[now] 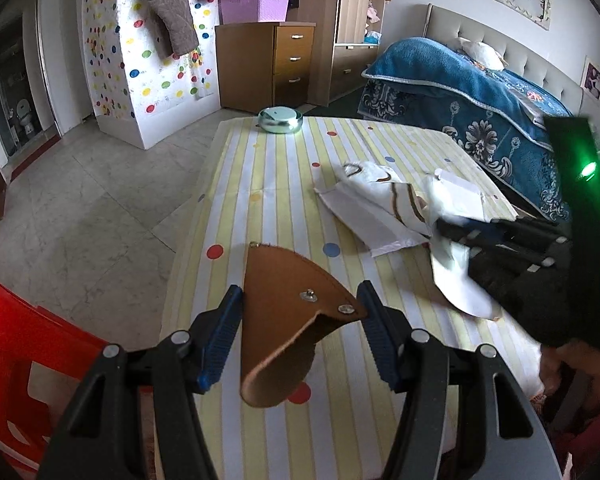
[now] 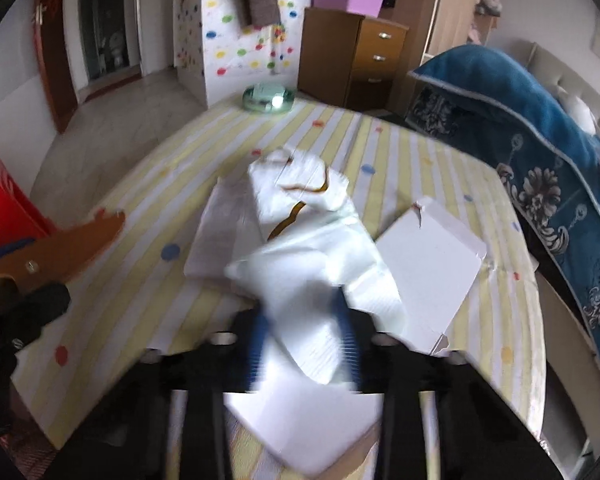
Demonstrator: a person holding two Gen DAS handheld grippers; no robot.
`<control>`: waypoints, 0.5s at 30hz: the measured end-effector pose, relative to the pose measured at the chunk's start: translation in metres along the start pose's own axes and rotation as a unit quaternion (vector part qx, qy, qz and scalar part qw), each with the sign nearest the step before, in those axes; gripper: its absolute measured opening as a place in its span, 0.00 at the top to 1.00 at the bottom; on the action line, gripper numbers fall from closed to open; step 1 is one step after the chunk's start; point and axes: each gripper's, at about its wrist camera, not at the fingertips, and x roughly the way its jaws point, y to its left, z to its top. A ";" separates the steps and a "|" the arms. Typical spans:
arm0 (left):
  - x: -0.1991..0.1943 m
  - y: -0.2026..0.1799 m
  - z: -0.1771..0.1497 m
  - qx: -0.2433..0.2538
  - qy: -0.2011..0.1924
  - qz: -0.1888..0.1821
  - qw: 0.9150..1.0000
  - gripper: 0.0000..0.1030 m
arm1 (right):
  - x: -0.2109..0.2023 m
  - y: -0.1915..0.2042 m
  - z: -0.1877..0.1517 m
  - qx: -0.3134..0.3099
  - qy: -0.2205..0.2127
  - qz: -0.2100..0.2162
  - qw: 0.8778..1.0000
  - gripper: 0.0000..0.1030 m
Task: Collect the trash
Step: 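Grasp the white paper sheet with the right tool while the left tool holds the leather, then carry the leather piece and white paper over the bin and open both tools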
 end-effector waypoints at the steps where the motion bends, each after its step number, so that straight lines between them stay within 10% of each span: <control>1: -0.003 -0.001 0.000 0.001 -0.003 -0.001 1.000 0.44 | -0.008 -0.004 0.000 0.008 -0.013 0.000 1.000 0.95; 15: -0.051 -0.067 0.002 0.063 -0.059 -0.084 0.993 0.46 | -0.105 -0.078 -0.010 0.111 -0.072 0.017 0.991 0.98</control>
